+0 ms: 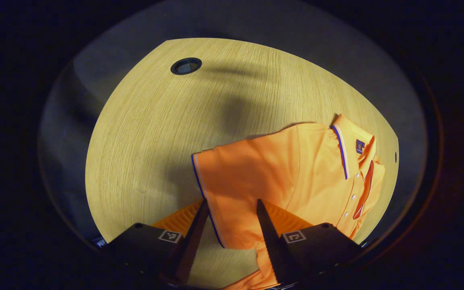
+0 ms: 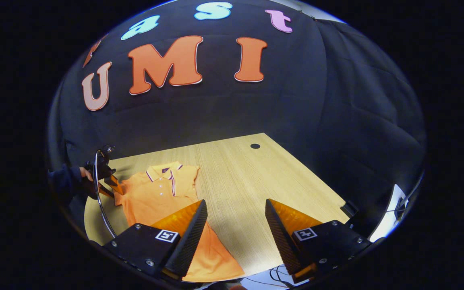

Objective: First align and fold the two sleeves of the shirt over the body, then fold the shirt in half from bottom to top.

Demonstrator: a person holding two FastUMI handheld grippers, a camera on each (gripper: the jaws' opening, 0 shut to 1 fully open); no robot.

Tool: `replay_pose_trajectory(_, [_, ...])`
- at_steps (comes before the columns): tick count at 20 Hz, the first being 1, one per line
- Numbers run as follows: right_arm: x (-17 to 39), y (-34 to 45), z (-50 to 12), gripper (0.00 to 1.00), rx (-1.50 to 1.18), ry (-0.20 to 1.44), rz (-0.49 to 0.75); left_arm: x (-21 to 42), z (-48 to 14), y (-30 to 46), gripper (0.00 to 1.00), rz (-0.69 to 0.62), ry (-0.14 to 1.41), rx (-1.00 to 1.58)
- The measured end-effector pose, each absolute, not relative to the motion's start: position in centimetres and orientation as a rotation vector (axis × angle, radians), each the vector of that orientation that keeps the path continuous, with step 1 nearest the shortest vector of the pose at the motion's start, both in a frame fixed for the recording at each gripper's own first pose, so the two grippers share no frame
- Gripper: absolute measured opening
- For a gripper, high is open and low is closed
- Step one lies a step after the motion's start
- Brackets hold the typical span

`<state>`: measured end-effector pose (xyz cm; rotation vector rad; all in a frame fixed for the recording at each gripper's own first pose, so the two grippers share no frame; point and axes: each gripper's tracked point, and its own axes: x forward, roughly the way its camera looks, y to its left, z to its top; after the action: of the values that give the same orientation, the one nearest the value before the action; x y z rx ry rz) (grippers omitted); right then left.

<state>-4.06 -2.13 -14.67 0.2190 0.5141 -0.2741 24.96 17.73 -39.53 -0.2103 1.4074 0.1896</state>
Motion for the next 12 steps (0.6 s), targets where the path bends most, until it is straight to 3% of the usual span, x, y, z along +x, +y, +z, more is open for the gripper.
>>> replay_pose_trajectory(1, [-4.4,-2.2,-15.1,0.89,0.226,0.523,-0.277,25.1,-39.4,17.9,0.55,0.188,1.401,-0.206])
replay_pose_trajectory(2, [-4.7,-2.4,-15.5,0.89,0.229,0.529,-0.281,25.6,-39.3,17.5,0.43,0.184,1.38,-0.241])
replay_pose_trajectory(3, [-4.7,-2.5,-15.6,0.89,0.232,0.531,-0.277,25.5,-39.0,17.0,0.15,0.168,1.377,-0.264])
replay_pose_trajectory(12, [-3.8,-3.4,-15.0,0.89,0.236,0.527,-0.231,28.1,-32.9,12.5,0.14,-0.03,1.185,-0.229])
